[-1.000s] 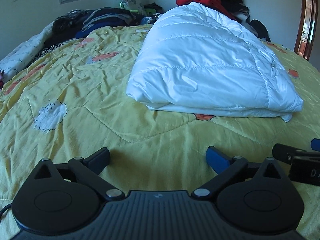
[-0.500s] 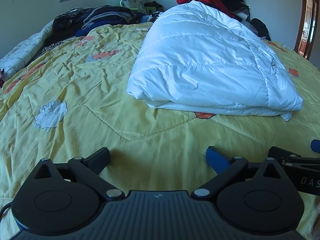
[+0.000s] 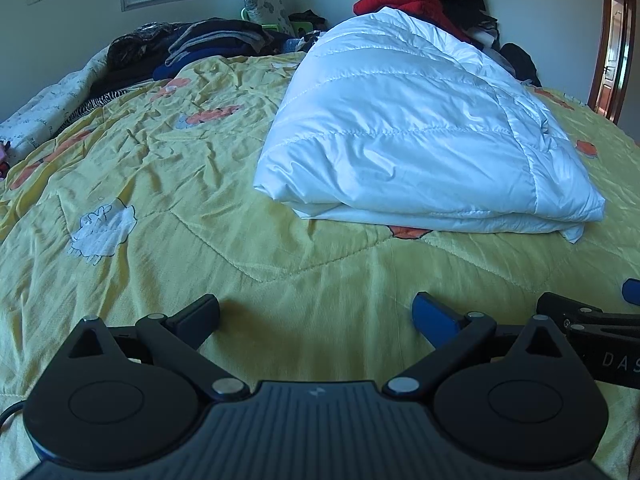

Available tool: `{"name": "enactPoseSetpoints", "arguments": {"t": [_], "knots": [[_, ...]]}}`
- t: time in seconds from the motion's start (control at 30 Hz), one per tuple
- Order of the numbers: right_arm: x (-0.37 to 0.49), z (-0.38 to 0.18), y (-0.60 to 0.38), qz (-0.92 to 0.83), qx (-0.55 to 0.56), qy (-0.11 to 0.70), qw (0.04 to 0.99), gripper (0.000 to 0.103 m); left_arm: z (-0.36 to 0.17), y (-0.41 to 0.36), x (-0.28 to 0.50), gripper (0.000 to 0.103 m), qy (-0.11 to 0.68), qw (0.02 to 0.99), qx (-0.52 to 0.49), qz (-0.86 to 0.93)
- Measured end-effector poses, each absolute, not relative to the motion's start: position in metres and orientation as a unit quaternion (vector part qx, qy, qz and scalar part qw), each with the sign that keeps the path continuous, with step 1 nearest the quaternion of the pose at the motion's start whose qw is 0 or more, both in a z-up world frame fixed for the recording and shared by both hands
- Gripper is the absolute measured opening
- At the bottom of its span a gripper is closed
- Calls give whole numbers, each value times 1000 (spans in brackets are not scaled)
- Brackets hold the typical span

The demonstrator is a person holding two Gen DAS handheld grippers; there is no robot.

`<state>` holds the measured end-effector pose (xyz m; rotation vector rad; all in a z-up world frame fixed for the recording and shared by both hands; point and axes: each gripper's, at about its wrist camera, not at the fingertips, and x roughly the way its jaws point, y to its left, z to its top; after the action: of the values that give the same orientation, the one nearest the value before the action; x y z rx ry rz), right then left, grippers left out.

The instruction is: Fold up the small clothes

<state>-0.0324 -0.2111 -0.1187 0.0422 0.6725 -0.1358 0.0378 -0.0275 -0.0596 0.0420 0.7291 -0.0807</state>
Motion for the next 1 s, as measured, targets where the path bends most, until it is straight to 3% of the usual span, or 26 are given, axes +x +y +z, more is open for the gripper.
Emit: {"name": "enactPoseSetpoints", "arguments": {"t": [1.0], "knots": [[-33, -119, -211, -67, 21, 329, 942, 103, -60, -28, 37, 103, 353, 935, 21, -39]]}}
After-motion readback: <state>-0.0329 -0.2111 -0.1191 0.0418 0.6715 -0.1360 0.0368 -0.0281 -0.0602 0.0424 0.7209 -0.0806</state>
